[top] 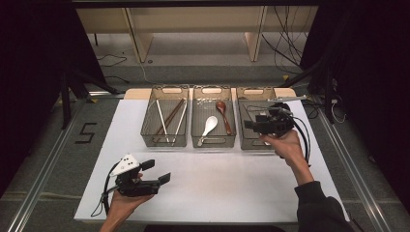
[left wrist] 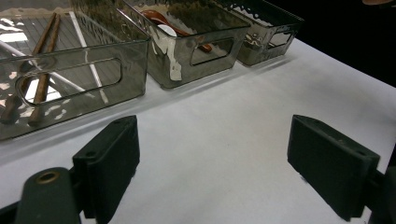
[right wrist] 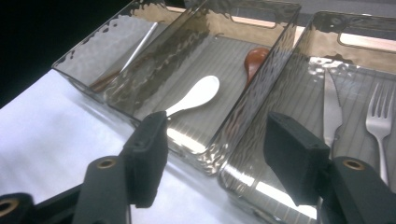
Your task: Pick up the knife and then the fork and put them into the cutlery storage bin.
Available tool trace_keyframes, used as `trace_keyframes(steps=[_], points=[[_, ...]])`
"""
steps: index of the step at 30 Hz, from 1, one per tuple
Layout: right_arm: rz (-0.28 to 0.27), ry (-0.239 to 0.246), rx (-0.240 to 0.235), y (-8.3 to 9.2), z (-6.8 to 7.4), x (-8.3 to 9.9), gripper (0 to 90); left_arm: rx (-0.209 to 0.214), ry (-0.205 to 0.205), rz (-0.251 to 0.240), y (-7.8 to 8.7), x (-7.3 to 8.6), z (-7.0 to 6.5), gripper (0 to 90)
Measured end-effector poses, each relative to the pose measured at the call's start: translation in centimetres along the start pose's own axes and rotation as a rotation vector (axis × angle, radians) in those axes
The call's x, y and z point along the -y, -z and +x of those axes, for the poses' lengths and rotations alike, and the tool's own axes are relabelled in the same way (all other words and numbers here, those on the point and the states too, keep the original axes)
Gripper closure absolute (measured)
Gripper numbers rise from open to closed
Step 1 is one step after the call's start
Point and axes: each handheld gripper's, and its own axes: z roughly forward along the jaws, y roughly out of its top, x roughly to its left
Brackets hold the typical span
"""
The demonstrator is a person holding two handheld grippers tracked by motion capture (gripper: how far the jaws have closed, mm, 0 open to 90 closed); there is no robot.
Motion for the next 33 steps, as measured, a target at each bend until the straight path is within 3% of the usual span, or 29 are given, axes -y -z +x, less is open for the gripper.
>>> trace_keyframes(steps=[11,33], points=[[-0.056,0.014,-0.030,1.2,1.5,1.9,32.5,0.001,-0.001,0.007,-0.1,0.0,-0.1,16.5],[-0.090,0.044,-0.082,1.6,3.8,7.8,28.4,0.002,0.002,0.011,-0.3,-0.1,-0.1,16.5]])
